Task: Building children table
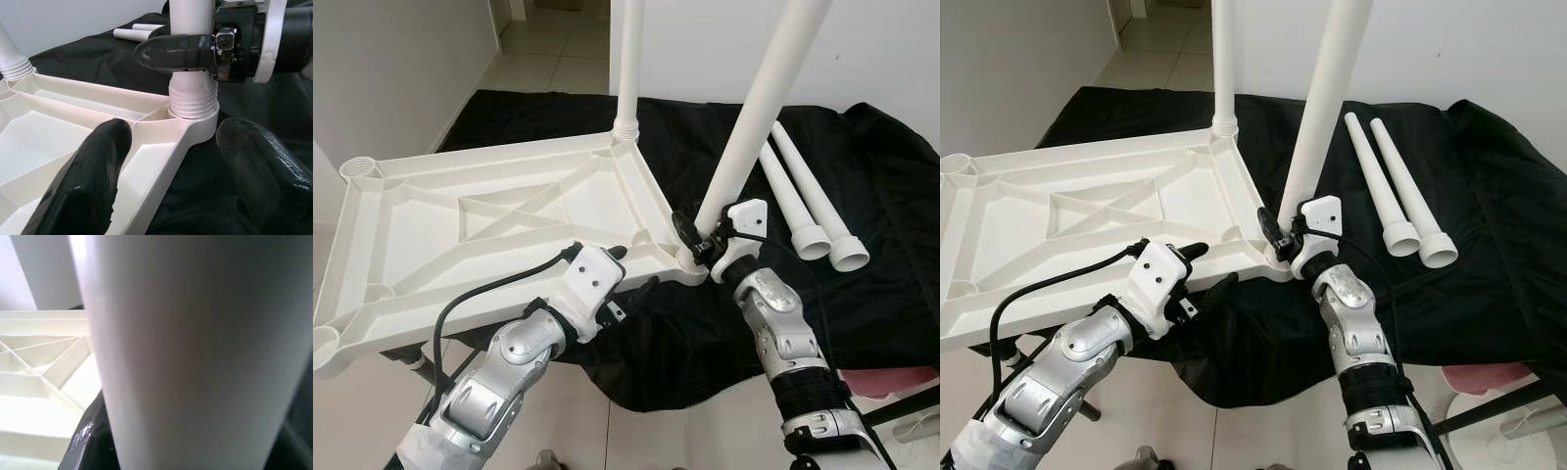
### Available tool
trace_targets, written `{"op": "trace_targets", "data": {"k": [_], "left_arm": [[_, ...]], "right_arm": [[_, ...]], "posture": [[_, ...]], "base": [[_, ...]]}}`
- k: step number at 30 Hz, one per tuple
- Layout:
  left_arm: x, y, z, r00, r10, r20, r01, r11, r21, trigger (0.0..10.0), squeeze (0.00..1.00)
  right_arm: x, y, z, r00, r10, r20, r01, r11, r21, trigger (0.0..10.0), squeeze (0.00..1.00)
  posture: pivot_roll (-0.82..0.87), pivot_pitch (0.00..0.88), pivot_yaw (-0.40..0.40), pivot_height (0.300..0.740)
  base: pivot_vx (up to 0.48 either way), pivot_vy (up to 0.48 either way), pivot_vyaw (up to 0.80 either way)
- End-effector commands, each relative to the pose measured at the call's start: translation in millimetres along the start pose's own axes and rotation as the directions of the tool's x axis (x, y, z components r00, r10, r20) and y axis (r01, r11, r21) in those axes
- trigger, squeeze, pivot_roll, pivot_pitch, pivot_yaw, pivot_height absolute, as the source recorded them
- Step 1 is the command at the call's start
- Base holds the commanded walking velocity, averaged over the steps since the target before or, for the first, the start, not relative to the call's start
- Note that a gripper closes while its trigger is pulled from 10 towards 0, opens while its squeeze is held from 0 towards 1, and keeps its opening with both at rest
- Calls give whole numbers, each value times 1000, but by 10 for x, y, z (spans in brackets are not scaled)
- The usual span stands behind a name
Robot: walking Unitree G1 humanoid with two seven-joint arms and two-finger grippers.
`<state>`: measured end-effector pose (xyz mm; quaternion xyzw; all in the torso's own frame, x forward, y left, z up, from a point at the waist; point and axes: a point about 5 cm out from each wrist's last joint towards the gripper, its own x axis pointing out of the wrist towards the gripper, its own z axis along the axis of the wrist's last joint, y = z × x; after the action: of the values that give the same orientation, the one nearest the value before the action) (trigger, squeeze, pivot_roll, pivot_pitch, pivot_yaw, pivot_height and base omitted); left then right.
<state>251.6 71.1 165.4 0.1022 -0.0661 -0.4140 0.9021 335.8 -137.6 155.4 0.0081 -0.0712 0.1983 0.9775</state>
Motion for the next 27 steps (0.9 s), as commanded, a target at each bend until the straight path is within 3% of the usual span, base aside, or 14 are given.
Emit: {"op": "trace_targets", "data": {"k": [1,8,16,19,27], "left_arm": [[-2,-70,29,995,-102,3,102,995,7,10000,0],[-9,-70,29,995,-100,2,100,995,6,10000,0],[-11,-68,28,995,-99,1,99,995,6,10000,0],[-10,-68,30,995,-95,1,95,995,4,10000,0],[1,-63,32,996,-89,4,89,996,0,10000,0]], "right_arm": [[-122,-22,-402,978,-39,-205,61,993,101,10000,0],[-124,-78,-419,968,-78,-238,115,982,146,10000,0],[-130,-59,-392,973,-67,-219,86,993,79,10000,0],[-147,48,-328,988,-30,-151,33,999,18,10000,0],[-121,187,-267,987,-128,-94,134,989,61,10000,0]], "posture": [[80,101,-11,740],[77,107,-10,740],[74,112,-10,740],[71,117,-11,740],[63,119,-13,740]], "base": [[0,0,0],[0,0,0],[0,0,0],[0,0,0],[0,0,0]]}}
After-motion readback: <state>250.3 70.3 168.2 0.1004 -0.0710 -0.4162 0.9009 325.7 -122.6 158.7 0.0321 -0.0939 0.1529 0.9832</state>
